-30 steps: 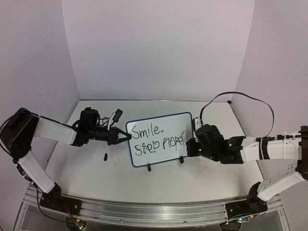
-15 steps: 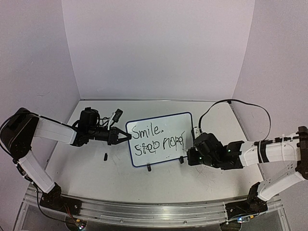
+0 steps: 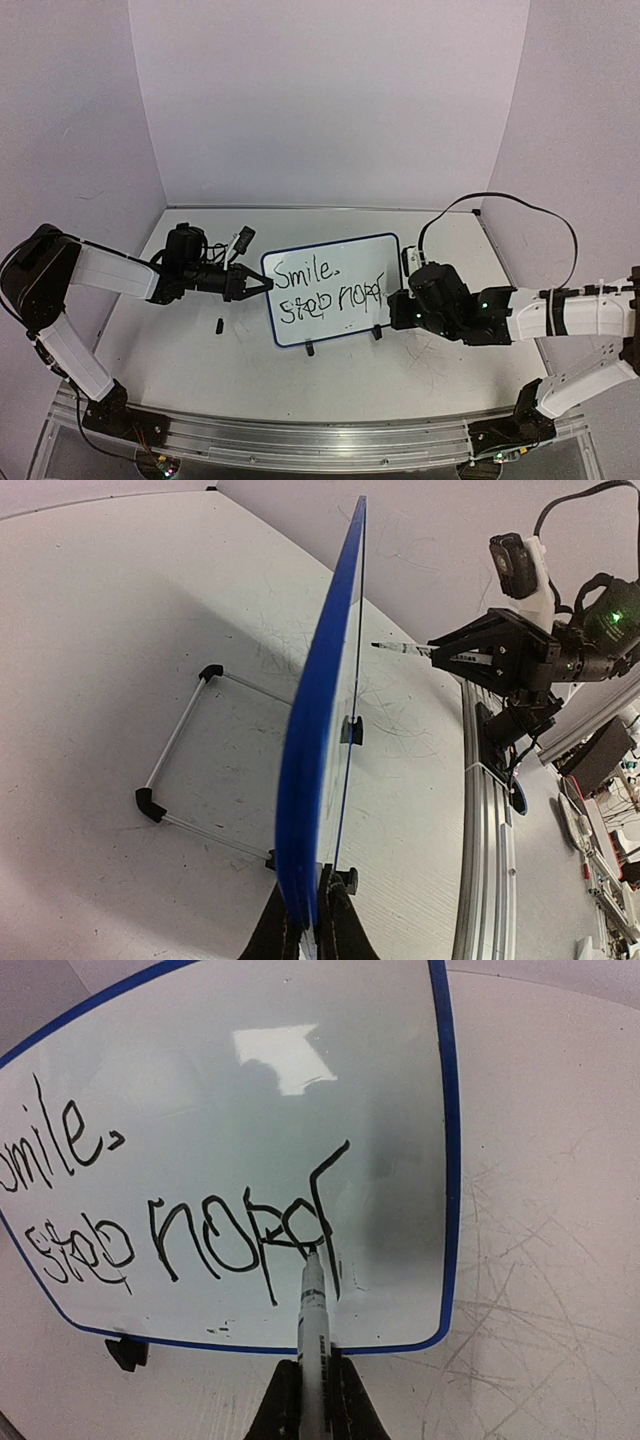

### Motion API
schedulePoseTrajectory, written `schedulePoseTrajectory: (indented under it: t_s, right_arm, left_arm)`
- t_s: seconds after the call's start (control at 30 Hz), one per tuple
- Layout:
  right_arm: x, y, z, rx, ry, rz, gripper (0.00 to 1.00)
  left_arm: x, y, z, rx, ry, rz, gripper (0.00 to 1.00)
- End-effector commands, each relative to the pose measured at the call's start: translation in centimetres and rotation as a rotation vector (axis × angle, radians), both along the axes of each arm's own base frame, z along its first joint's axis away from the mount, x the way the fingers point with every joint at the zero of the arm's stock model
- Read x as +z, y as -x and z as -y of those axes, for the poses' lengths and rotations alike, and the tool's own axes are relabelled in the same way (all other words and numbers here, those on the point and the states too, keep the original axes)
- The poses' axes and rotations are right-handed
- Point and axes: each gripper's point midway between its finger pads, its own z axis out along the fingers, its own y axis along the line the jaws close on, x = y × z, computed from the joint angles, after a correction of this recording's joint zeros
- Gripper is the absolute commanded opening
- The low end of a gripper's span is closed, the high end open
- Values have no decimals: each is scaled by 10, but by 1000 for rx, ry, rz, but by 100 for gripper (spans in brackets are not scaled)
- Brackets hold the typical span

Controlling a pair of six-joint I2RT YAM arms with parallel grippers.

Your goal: Write a sentence on the whiteboard

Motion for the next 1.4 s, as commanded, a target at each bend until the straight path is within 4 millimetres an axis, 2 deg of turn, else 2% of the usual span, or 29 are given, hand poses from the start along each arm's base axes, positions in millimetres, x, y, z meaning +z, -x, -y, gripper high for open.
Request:
schedulePoseTrajectory:
  t_s: [0.0, 0.07, 0.47, 0.77, 0.97, 1.13, 1.37]
  right_arm:
    - [26, -18, -10, -22, -34, 81, 0]
    - [28, -21, -11, -25, -37, 87, 0]
    - [12, -28, -9, -46, -13, 61, 0]
    - [18, -28, 17, -148, 30, 77, 0]
    - [29, -17, 11, -67, -46, 89, 0]
    - [13, -16, 8, -53, -27, 53, 0]
    - [8, -19, 6, -66, -21, 39, 0]
  left_arm:
    - [-23, -14, -9, 89, -104, 2, 0]
    - [-23, -14, -9, 89, -104, 3, 0]
    - [-26, -14, -9, 90, -109, 1, 0]
    - [-27, -15, -9, 88, -111, -1, 0]
    - [-26, -15, -9, 90, -110, -1, 0]
    - [-28, -15, -8, 86, -110, -6, 0]
    - [-25, -15, -9, 90, -108, -1, 0]
